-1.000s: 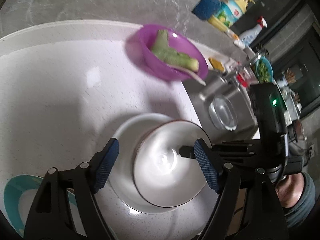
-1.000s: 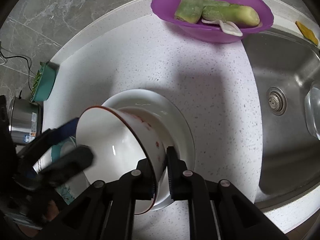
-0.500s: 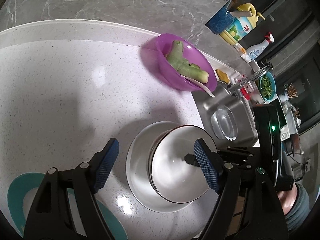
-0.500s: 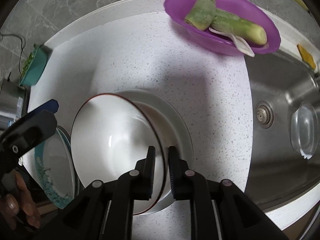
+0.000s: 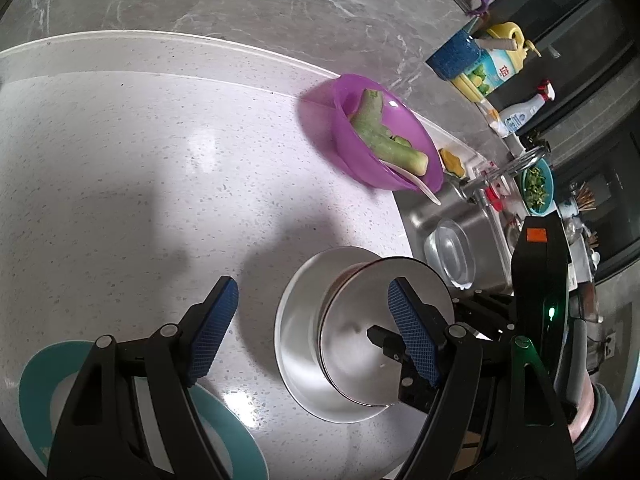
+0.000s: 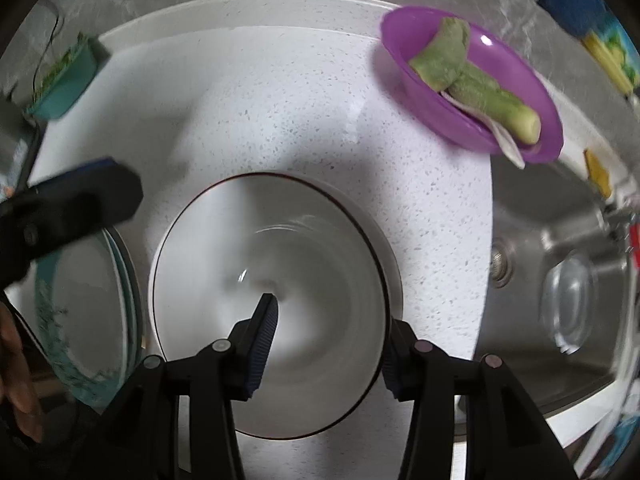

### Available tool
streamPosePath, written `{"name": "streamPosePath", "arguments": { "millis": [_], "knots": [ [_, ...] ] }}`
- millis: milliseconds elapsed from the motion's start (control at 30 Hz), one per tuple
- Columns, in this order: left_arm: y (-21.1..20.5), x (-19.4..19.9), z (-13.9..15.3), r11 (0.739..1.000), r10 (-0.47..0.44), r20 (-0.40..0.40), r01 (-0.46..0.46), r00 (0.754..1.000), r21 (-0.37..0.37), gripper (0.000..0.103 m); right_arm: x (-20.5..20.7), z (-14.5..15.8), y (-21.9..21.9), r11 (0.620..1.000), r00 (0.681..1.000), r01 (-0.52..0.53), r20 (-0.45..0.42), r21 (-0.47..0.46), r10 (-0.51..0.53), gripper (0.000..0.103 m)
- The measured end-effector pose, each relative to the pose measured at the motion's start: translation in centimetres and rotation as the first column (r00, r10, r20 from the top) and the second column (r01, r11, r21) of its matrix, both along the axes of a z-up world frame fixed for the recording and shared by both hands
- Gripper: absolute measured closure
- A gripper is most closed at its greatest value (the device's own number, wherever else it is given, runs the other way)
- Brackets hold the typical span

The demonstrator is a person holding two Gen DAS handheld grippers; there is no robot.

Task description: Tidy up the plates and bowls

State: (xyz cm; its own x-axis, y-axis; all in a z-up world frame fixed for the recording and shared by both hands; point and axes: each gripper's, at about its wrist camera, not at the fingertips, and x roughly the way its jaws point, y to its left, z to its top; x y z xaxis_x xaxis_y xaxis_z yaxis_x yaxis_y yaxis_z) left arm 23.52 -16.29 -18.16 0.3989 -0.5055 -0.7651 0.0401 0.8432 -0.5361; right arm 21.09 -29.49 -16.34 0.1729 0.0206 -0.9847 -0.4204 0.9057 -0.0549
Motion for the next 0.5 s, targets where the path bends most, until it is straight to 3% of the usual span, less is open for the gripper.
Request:
{"name": "streamPosePath", "arguments": {
  "millis": [67, 267, 333, 500],
  "knots": [
    [0.2, 0.1, -0.1, 1.000, 0.003, -0.008, -0.003, 1.000, 0.000, 0.027, -0.2, -0.1, 0.6, 0.999, 1.000, -0.028, 0.011, -0.030, 0.028, 0.046],
    [0.4, 0.2, -0.2, 1.000, -0.012, -0.034, 0.013, 0.999, 0.027, 0.027, -1.0, -0.4, 1.7, 0.987, 0.991, -0.110, 0.058, -0.121, 0.118, 0.043],
    [0.4, 0.2, -0.3, 0.998, -0.035, -0.046, 0.037, 0.998, 0.050, 0.027, -1.2, -0.3, 1.8, 0.981, 0.987, -0.129, 0.078, -0.143, 0.142, 0.035],
    [0.8, 0.1, -0.1, 0.988, -0.105, -0.061, 0.112, 0.993, 0.108, 0.027, -1.5, 0.1, 1.6, 0.982, 0.982, -0.158, 0.092, -0.103, 0.167, 0.029]
  ]
}}
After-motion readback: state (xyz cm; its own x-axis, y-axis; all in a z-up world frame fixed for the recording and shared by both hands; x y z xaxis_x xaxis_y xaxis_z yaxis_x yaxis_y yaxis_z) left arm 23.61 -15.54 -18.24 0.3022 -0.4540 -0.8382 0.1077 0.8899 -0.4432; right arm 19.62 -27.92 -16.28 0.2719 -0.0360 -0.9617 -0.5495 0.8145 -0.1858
